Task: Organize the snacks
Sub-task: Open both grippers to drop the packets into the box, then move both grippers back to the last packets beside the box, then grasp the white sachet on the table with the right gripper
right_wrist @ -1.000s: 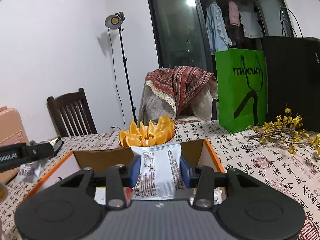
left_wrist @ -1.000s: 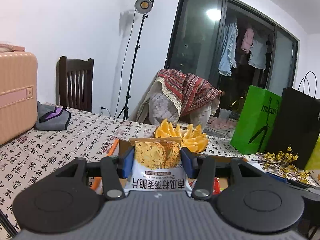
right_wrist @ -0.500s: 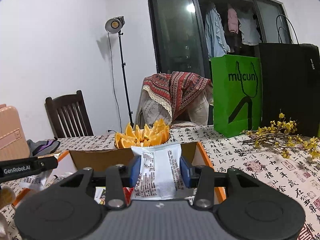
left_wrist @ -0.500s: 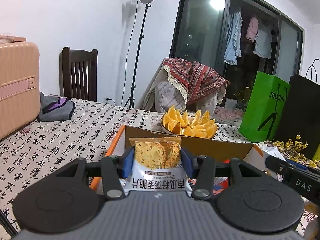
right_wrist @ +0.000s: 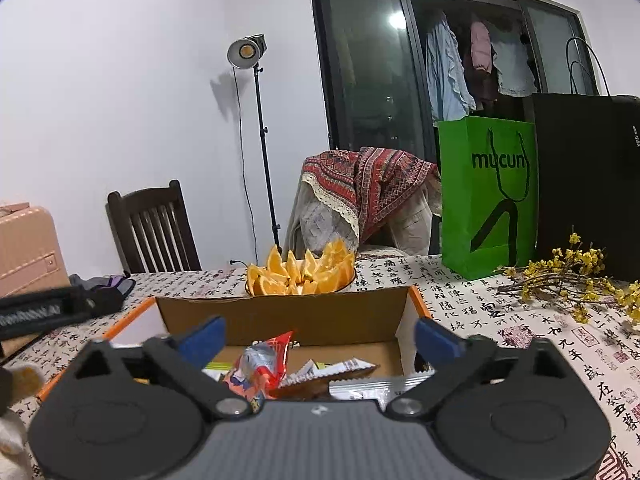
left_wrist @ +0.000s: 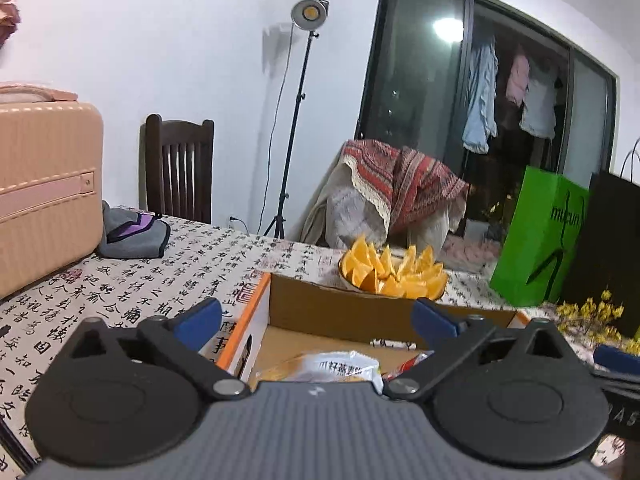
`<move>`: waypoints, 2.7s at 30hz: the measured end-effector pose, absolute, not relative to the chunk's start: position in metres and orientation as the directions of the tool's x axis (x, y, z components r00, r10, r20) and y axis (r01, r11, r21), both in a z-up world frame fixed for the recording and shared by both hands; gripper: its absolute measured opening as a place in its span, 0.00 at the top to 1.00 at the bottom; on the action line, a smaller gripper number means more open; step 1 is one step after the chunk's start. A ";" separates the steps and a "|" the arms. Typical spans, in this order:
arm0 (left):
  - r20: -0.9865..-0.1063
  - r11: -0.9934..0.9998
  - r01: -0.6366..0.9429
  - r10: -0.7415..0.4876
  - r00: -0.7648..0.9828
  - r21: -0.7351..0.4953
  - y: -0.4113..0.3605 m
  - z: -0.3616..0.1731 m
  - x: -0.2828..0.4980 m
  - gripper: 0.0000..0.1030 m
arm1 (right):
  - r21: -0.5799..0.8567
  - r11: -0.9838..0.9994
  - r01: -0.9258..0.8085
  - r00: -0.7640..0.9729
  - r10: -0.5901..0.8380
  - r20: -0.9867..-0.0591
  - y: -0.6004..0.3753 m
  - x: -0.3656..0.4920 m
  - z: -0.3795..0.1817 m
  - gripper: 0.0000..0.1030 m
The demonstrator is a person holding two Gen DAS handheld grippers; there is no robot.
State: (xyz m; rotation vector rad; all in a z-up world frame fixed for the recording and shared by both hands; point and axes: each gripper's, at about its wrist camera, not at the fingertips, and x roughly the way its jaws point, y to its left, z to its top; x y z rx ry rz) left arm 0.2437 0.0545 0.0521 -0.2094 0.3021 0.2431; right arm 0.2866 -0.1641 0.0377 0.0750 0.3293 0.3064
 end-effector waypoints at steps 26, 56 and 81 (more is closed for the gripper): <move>-0.337 0.946 -0.289 0.227 0.914 -0.146 0.047 0.090 0.186 0.00 | 0.136 0.950 -0.279 0.882 0.310 -0.356 -0.172 0.255 0.077 0.00; -0.551 0.944 -0.314 0.207 0.809 -0.105 0.115 -0.007 0.104 0.00 | 0.020 0.895 -0.445 0.654 0.340 -0.676 -0.119 0.196 -0.007 0.00; -0.556 0.916 -0.308 0.121 0.823 -0.257 0.138 -0.018 0.102 0.00 | -0.050 0.893 -0.447 0.732 0.334 -0.594 -0.092 0.199 -0.024 0.66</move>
